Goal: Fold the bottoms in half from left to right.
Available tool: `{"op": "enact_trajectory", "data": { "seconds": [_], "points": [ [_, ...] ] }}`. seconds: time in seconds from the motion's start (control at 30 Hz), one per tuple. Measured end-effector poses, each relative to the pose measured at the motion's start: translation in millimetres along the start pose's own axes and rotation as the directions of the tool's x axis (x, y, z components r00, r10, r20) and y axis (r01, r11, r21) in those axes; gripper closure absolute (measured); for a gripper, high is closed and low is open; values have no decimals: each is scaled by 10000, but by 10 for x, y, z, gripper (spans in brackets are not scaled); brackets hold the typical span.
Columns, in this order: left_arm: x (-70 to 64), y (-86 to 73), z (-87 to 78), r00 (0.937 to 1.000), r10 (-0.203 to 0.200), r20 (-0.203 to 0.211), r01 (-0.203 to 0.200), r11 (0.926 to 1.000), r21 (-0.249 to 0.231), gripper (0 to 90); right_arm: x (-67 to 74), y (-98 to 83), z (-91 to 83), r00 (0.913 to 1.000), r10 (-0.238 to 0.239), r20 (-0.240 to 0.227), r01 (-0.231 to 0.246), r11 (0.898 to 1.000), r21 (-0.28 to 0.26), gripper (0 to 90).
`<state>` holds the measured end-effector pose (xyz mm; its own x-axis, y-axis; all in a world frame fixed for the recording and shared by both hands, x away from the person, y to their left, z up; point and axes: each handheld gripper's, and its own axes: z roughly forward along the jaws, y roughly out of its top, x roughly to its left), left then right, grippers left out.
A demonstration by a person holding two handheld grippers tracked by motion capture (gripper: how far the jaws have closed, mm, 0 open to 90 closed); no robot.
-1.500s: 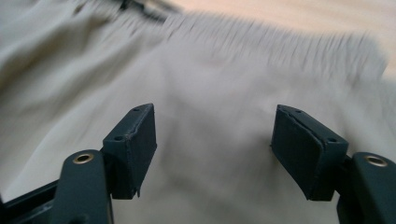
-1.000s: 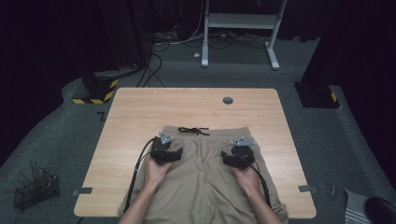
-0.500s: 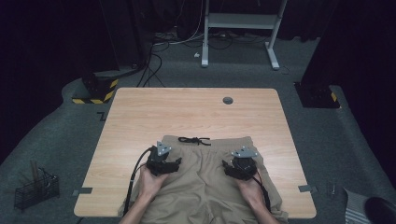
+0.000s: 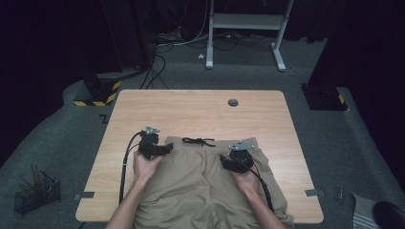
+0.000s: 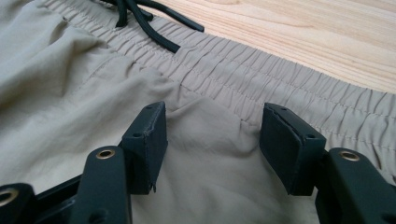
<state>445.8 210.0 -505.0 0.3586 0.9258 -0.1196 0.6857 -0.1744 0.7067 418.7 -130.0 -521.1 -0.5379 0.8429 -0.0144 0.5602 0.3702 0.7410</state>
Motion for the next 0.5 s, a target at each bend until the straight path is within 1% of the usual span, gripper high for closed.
{"op": "enact_trajectory", "data": {
  "seconds": [0.03, 0.07, 0.17, 0.2, 0.27, 0.3, 0.37, 0.4, 0.47, 0.5],
  "points": [
    [1, -3, 15, 10000, -8, 52, 8, 10000, 5, 287, 2, -5, 4, 10000, -14, 12, 14, 10000, 3, 411],
    [7, -6, 33, 9999, -62, 123, 62, 10000, 9, 287, 4, -5, 10, 9999, -126, 34, 126, 9999, 1, 410],
    [39, -25, 106, 9997, -162, 206, 158, 9997, 208, 277, 18, -3, 16, 9994, -307, 144, 306, 9995, 70, 409],
    [43, -38, 126, 9997, -85, 233, 80, 9997, 214, 269, 23, -4, 17, 9994, -295, 162, 293, 9995, 74, 409],
    [12, -47, 133, 9998, 108, 159, -111, 9998, 171, 264, 24, -3, 18, 9994, -297, 175, 295, 9995, 85, 409],
    [-8, -50, 131, 9994, 311, 142, -314, 9993, 200, 284, 26, -3, 18, 9994, -295, 186, 293, 9995, 99, 408],
    [-58, -60, 126, 9969, 789, -24, -788, 9965, 292, 316, 29, -3, 20, 9992, -329, 215, 328, 9994, 76, 408],
    [-73, -63, 119, 9958, 908, 95, -910, 9954, 305, 352, 30, -4, 19, 9992, -332, 223, 330, 9994, 79, 408],
    [-78, -68, 107, 9949, 943, 357, -952, 9952, 239, 452, 31, -4, 20, 9992, -333, 231, 332, 9994, 77, 408],
    [-81, -72, 105, 9950, 913, 400, -922, 9955, 214, 492, 32, -4, 19, 9991, -338, 240, 336, 9994, 77, 408]
  ]
}}
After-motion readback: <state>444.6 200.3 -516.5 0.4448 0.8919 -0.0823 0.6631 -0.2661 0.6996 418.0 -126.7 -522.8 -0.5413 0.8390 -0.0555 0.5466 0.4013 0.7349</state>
